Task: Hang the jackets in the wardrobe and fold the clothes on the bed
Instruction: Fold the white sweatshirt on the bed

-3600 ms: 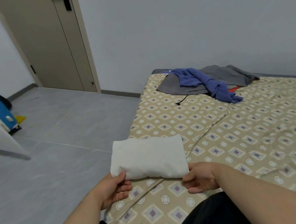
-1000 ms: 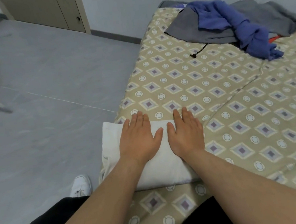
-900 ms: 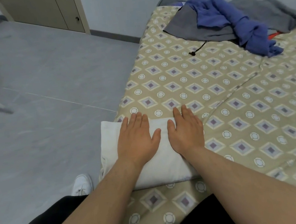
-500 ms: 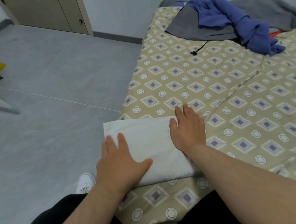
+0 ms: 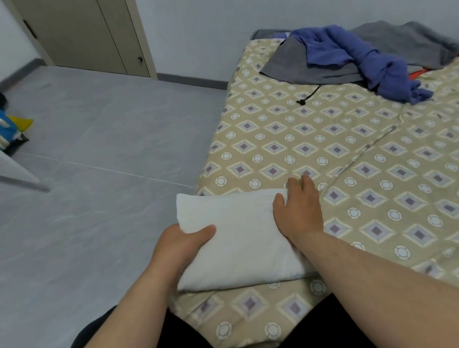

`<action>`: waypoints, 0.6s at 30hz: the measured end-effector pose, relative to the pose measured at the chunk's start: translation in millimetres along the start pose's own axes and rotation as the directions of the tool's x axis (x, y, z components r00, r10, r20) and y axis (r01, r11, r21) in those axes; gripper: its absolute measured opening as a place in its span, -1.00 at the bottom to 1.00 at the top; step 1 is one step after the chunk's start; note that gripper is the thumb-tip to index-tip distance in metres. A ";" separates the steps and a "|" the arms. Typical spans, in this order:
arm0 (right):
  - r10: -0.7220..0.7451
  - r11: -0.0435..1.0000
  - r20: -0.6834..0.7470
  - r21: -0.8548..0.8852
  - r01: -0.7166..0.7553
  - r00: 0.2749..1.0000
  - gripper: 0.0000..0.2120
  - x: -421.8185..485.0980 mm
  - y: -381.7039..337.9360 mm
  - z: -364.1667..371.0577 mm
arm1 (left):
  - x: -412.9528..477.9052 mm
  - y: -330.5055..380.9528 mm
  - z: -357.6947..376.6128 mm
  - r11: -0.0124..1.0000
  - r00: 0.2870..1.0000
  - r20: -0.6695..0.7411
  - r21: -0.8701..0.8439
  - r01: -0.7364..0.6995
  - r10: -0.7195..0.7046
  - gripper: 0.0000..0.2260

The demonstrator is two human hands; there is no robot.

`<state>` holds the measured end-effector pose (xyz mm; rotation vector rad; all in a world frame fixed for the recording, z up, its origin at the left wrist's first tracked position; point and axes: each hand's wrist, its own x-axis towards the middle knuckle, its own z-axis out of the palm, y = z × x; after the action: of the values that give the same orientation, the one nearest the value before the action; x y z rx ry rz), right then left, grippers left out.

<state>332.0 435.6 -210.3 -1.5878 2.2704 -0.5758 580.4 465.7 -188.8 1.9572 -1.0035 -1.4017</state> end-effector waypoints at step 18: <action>0.311 0.671 0.549 0.451 -0.588 0.776 -0.59 -51.9 1.1 -66.6 | -37.5 -3.8 -8.4 0.955 0.961 0.242 -0.226 0.192 -0.136 -0.74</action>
<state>317.3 494.5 -151.6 -0.6804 1.7760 -0.6394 582.4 498.3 -168.2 1.7593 -0.7275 -1.7818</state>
